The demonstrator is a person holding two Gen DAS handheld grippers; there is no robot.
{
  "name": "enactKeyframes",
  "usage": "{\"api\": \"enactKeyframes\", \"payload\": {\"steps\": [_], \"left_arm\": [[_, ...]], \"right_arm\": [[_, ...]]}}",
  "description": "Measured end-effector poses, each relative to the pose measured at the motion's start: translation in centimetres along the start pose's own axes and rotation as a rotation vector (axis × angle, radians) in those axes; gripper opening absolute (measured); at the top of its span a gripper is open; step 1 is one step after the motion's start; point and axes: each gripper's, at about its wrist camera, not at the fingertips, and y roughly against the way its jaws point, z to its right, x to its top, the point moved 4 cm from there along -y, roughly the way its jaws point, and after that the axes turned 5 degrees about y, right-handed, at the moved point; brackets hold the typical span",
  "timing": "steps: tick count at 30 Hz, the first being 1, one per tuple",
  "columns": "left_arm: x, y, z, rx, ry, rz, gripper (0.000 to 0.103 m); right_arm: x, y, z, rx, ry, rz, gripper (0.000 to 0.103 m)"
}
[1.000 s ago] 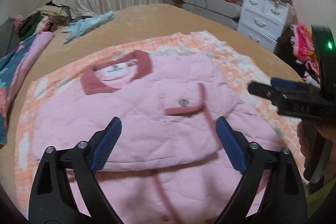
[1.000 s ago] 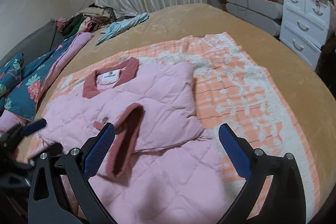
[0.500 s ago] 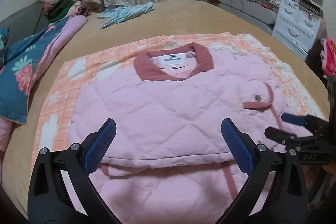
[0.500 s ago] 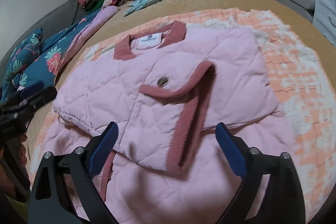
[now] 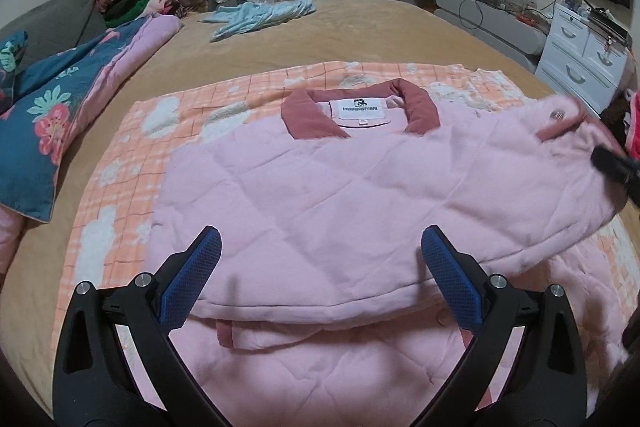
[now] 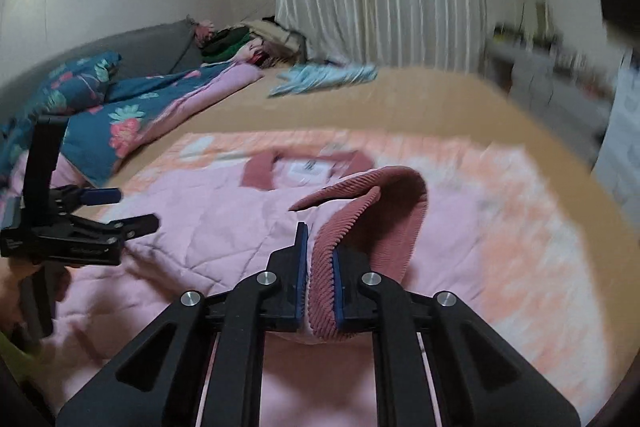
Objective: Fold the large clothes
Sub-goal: 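Grasp the folded sleeve's corduroy cuff with the right gripper and straighten it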
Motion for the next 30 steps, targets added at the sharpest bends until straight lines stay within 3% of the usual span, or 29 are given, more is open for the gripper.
{"api": "enactKeyframes", "payload": {"steps": [8, 14, 18, 24, 30], "left_arm": [[0.2, -1.7, 0.2, -0.004, 0.018, -0.022, 0.094], [0.0, -3.3, 0.8, -0.014, 0.026, -0.056, 0.094], [-0.5, -4.2, 1.1, -0.014, 0.02, -0.08, 0.094], [-1.3, -5.6, 0.6, -0.013, 0.034, -0.119, 0.094], [-2.0, -6.7, -0.5, -0.024, 0.06, -0.155, 0.094]], "right_arm": [[-3.0, -4.1, 3.4, -0.023, -0.128, -0.133, 0.009], [-4.2, -5.6, 3.0, -0.011, -0.134, -0.213, 0.011], [-4.6, -5.5, 3.9, -0.062, -0.162, -0.242, 0.04], [-3.9, -4.2, 4.1, -0.081, -0.148, -0.186, 0.054], [-3.7, -4.9, 0.2, 0.01, -0.03, -0.187, 0.064]]}}
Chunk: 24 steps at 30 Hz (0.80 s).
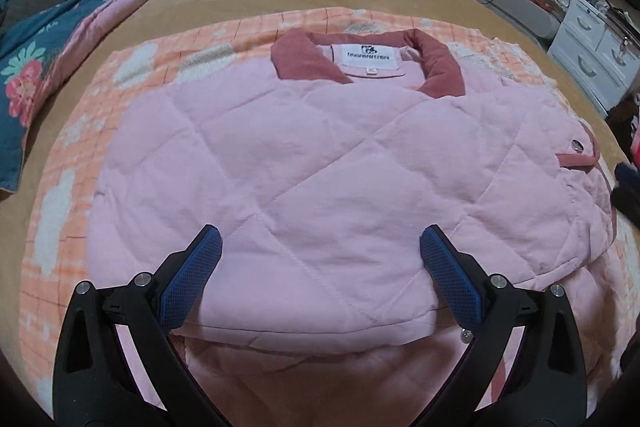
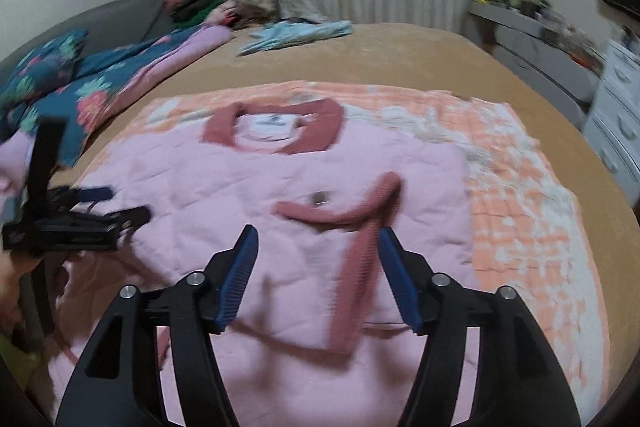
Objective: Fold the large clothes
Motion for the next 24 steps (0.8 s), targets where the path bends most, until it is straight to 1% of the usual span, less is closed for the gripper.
{"api": "enactKeyframes", "payload": {"steps": [2, 5, 6, 9, 15, 20, 21, 24], "left_arm": [[-0.2, -0.2, -0.3, -0.002, 0.004, -0.004, 0.094], [-0.3, -0.2, -0.5, -0.004, 0.01, -0.004, 0.094], [-0.3, -0.2, -0.6, -0.002, 0.009, -0.003, 0.094], [-0.4, -0.2, -0.6, 0.003, 0.004, -0.002, 0.094], [-0.7, 0.5, -0.3, 0.017, -0.001, 0.006, 0.094], [-0.7, 1.2, -0.2, 0.017, 0.003, 0.01, 0.094], [-0.7, 1.3, -0.2, 0.015, 0.005, 0.011, 0.094], [-0.7, 1.8, 0.0, 0.011, 0.006, 0.014, 0.094]], "right_arm": [[-0.5, -1.0, -0.9, 0.026, 0.01, -0.034, 0.065], [-1.3, -2.3, -1.3, 0.01, 0.009, -0.089, 0.068], [-1.8, -3.2, -1.1, 0.003, -0.002, -0.132, 0.068], [-3.0, -4.6, -0.3, 0.034, -0.076, -0.174, 0.069], [-3.2, -4.9, -0.4, 0.038, -0.076, -0.171, 0.069], [-2.8, -4.2, -0.7, 0.033, -0.056, -0.156, 0.072], [-2.7, -3.8, -0.7, 0.034, -0.053, -0.151, 0.074], [-2.5, -3.0, -0.7, 0.041, -0.071, -0.137, 0.087]]}}
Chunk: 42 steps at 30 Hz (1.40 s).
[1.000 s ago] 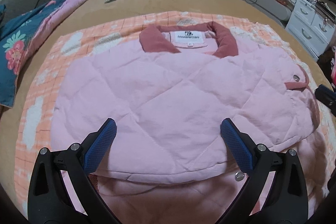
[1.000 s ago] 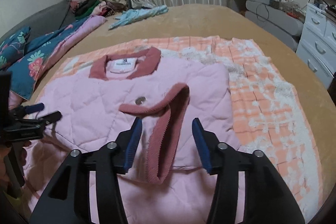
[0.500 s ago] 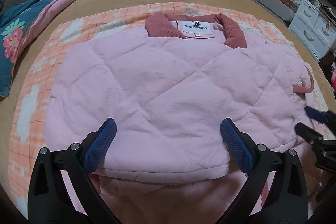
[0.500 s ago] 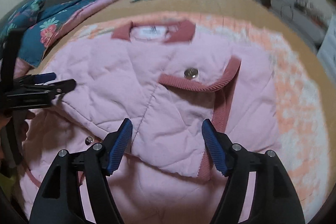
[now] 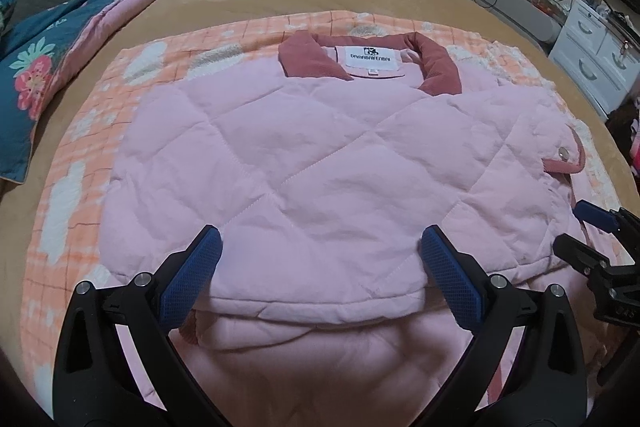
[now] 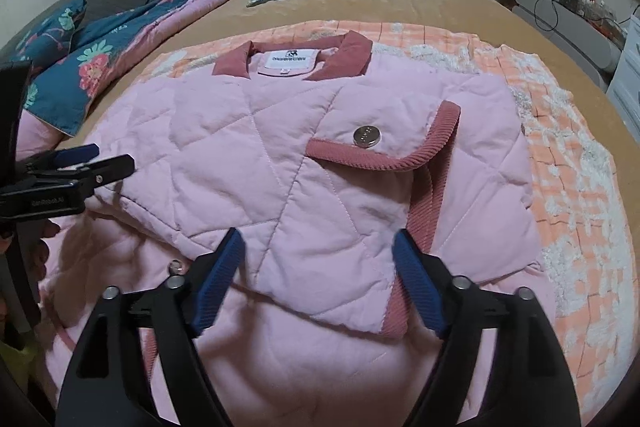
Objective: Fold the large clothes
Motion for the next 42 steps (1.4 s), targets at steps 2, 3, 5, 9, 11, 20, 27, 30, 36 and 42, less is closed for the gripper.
{"api": "enactKeyframes", "payload": {"steps": [2, 3, 5, 9, 11, 20, 27, 30, 36, 42], "left_arm": [[0.0, 0.4, 0.1, -0.003, 0.001, 0.003, 0.094], [0.0, 0.6, 0.2, -0.004, 0.002, 0.004, 0.094], [0.0, 1.1, 0.3, -0.008, 0.008, 0.008, 0.094], [-0.1, 2.0, 0.5, -0.015, 0.012, 0.016, 0.094], [-0.1, 2.6, 0.8, -0.019, 0.01, 0.024, 0.094], [-0.2, 5.5, 1.8, -0.028, 0.001, 0.057, 0.094], [-0.5, 8.4, 2.5, -0.04, -0.026, 0.085, 0.094], [-0.6, 10.0, 2.3, -0.036, -0.032, 0.104, 0.094], [-1.1, 12.4, 1.5, -0.044, -0.016, 0.129, 0.094], [-1.7, 14.8, 0.9, -0.059, -0.003, 0.16, 0.094]], "right_arm": [[0.1, 0.6, 0.0, 0.003, -0.008, 0.014, 0.088], [0.2, 0.9, 0.0, 0.002, -0.009, 0.018, 0.089], [0.3, 1.4, 0.1, -0.001, -0.013, 0.033, 0.092], [0.4, 3.0, 0.2, -0.005, -0.024, 0.063, 0.094], [0.4, 4.0, 0.3, -0.014, -0.026, 0.083, 0.094], [-0.1, 8.5, 0.6, -0.021, -0.062, 0.163, 0.097], [-0.5, 10.8, 0.8, -0.042, -0.108, 0.19, 0.098], [-0.7, 11.8, 0.6, -0.032, -0.136, 0.207, 0.098], [-1.7, 13.2, -0.4, -0.024, -0.151, 0.207, 0.098], [-2.2, 15.1, -1.9, -0.021, -0.143, 0.222, 0.098]]}}
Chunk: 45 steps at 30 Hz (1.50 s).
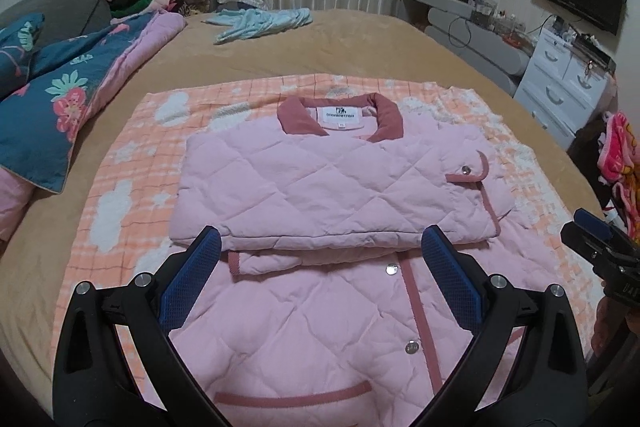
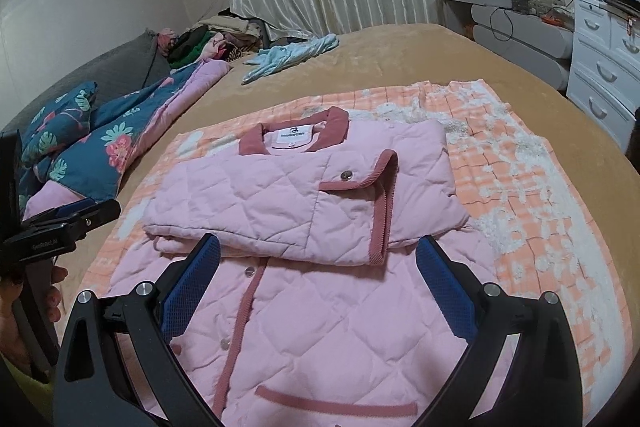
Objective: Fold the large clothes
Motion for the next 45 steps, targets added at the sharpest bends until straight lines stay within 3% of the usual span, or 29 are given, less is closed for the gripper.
{"api": "enactKeyframes", "payload": {"steps": [19, 45], "left_arm": [[-1.7, 5.3, 0.5, -0.023, -0.014, 0.06, 0.094], [-5.4, 9.1, 0.4, -0.018, -0.022, 0.09, 0.094]], "right_arm": [[-0.3, 5.5, -2.3, -0.003, 0.034, 0.074, 0.099], [-2.7, 10.3, -3.4, -0.034, 0.068, 0.11, 0.099]]}}
